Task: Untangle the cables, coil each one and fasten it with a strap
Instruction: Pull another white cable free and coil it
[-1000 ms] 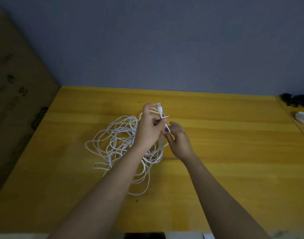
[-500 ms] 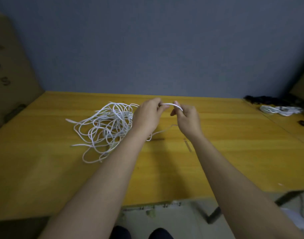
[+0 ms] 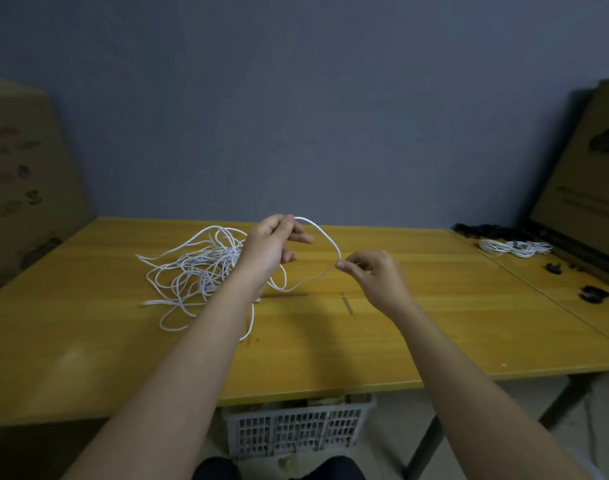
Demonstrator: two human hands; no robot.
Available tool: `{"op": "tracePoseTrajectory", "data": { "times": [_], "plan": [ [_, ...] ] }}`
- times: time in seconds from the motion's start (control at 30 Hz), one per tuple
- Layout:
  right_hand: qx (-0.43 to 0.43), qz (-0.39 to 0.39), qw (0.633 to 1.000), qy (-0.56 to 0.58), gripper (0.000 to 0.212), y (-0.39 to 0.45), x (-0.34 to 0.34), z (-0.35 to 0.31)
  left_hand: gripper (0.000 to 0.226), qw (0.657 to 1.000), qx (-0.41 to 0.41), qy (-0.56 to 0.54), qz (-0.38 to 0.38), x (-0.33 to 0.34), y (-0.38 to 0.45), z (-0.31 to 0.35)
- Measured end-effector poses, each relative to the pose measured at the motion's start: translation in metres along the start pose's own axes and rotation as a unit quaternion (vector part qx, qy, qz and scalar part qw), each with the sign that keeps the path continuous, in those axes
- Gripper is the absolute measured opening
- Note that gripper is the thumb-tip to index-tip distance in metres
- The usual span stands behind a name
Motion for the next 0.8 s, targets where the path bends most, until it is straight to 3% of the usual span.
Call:
{"op": "tracePoseTrajectory", "data": {
  "times": [0.07,0.13,0.27,0.37,0.5,0.67,0.8],
  "plan": [
    [0.008,0.049,0.998,-0.043,0.017,0.001,-0.007,0.002,0.027,1.000,-0.007,-0.019,-0.021,0.003,-0.002,0.001],
    [0.037,0.051,0.996,-0.058,0.014,0.004,-0.007,0.006,0.027,0.999,-0.007,-0.029,-0.043,0.008,-0.003,0.003],
    [-0.004,-0.080,0.984,-0.160,0.025,0.015,0.024,-0.005,0.027,0.996,0.006,-0.051,-0.076,0.020,-0.001,0.010],
    [0.026,-0.022,0.999,0.012,0.014,0.014,0.023,-0.008,0.026,0.994,0.007,-0.084,-0.065,0.019,0.002,0.015],
    [0.035,0.063,0.969,0.238,0.025,0.012,-0.004,-0.006,0.025,0.997,0.010,-0.074,-0.031,0.002,0.003,0.014],
    [0.013,0.191,0.954,0.230,0.027,0.020,-0.046,-0.025,0.025,0.999,-0.007,-0.024,-0.024,0.003,0.006,0.014],
    [0.057,0.198,0.905,0.372,0.033,0.034,-0.048,-0.030,0.025,0.997,0.020,0.059,-0.043,0.013,0.015,0.035]
  ]
}}
Point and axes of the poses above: each hand's wrist, its own y-axis towards the middle knuckle, its own x-axis out of the palm, z = x × y, the point moved 7 cm from there along y, towards the middle knuckle, and after that the axes turned 11 degrees about -z, right-handed, at the moved point
